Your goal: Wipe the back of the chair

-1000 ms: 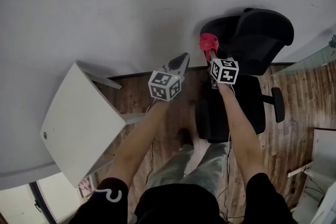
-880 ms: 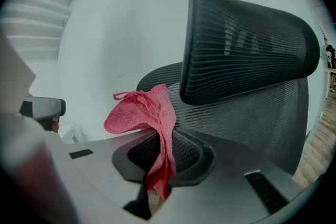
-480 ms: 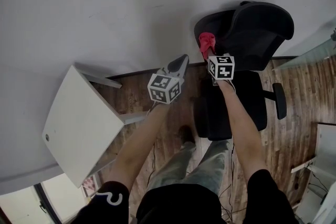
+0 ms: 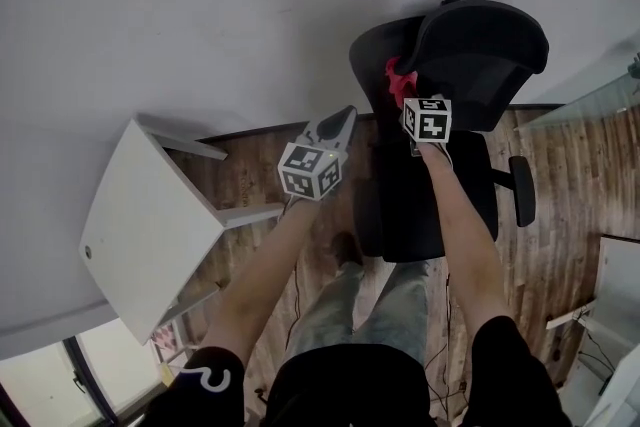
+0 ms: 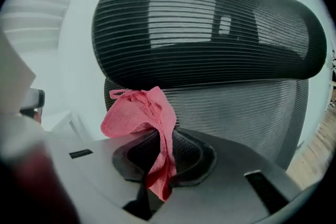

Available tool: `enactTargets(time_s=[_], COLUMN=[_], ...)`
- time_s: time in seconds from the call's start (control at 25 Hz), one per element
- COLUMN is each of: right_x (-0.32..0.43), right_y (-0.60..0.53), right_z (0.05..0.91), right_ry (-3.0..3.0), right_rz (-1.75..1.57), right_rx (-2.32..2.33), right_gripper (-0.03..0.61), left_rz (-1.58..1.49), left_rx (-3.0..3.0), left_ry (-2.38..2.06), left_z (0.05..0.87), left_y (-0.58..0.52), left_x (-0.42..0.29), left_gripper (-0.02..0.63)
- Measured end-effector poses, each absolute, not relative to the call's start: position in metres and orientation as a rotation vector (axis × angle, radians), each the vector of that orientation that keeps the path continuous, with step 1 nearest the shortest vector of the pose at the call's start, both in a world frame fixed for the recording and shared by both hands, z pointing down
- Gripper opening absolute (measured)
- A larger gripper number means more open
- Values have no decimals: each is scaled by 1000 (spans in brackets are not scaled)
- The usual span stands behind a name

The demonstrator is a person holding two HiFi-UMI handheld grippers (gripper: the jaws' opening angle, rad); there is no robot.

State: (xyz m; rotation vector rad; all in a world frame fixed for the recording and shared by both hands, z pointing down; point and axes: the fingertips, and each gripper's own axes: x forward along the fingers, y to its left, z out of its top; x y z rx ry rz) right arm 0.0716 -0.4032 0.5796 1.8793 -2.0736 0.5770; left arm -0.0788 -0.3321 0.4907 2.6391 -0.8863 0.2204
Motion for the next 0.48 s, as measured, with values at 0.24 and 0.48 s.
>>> enactTargets(time_s=[0.24, 0.48], right_x=[119, 184], right_y=[-400, -395], right_z=[571, 565], right_ry=[-2060, -2025], right_rz=[560, 555], right_rx=[1867, 1893], right_gripper=[71, 71], left_rz=[203, 177], left_rx=[2621, 2619], left_ry=[-918, -921], left_z=[484, 477], left_y=[-326, -321], left_x=[-38, 17], left_gripper=[25, 25])
